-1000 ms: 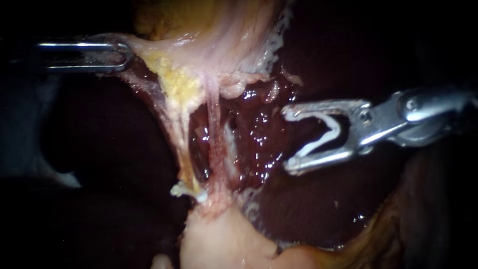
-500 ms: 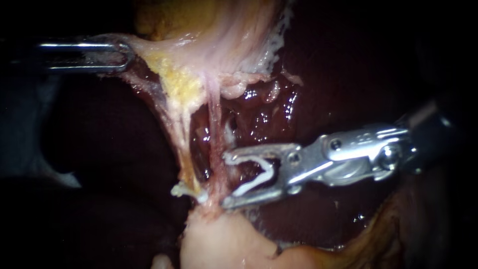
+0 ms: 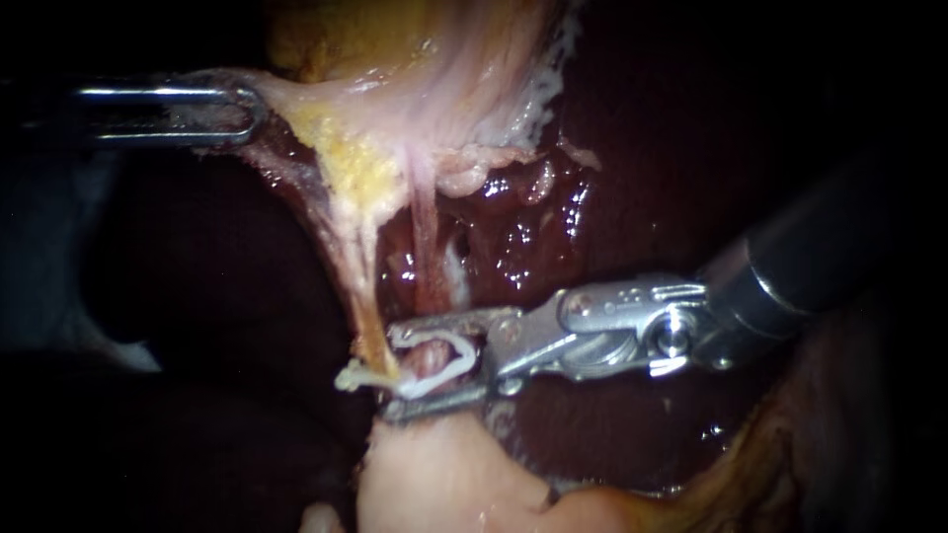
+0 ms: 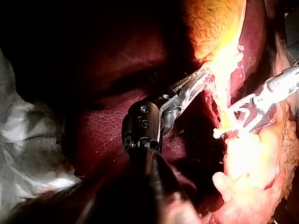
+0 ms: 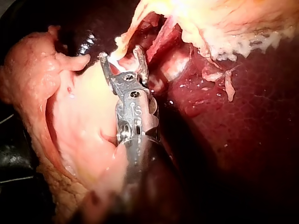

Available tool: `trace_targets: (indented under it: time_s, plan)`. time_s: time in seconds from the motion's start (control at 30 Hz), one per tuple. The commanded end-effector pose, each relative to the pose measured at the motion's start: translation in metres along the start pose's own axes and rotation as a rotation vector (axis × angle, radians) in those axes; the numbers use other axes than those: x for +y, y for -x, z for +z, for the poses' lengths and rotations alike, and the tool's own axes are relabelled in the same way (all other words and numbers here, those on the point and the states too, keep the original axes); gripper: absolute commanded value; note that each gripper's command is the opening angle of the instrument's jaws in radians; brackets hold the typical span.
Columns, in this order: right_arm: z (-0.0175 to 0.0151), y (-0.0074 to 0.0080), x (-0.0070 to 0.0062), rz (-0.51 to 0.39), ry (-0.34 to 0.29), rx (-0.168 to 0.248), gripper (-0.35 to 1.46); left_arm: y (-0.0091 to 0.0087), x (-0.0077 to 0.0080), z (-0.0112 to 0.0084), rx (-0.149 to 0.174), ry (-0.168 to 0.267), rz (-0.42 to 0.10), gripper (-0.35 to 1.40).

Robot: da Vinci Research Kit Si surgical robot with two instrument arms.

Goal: Clipping second clip left tube

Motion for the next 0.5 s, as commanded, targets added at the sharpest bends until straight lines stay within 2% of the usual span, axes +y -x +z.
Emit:
trace_targets:
  time_s: [0.03, 0.17, 0.33, 0.5]
  plan:
    - [0.0001, 0.0000, 0.0002, -0.001, 0.005, 0.000, 0.48, 0.0000, 0.0000, 0.0000, 0.000, 0.000, 0.000, -0.35]
    - [0.0010, -0.0004, 0.0005, -0.001, -0.016, 0.002, 0.48, 0.0000, 0.0000, 0.0001, 0.000, -0.001, 0.000, -0.35]
    - [0.0023, -0.0011, 0.0006, 0.005, -0.049, 0.042, 0.48, 0.0000, 0.0001, 0.0001, 0.001, -0.001, 0.000, -0.35]
    - [0.0038, -0.0020, 0.0000, 0.005, -0.084, 0.071, 0.48, 0.0000, 0.0001, 0.0001, 0.001, -0.001, 0.000, -0.35]
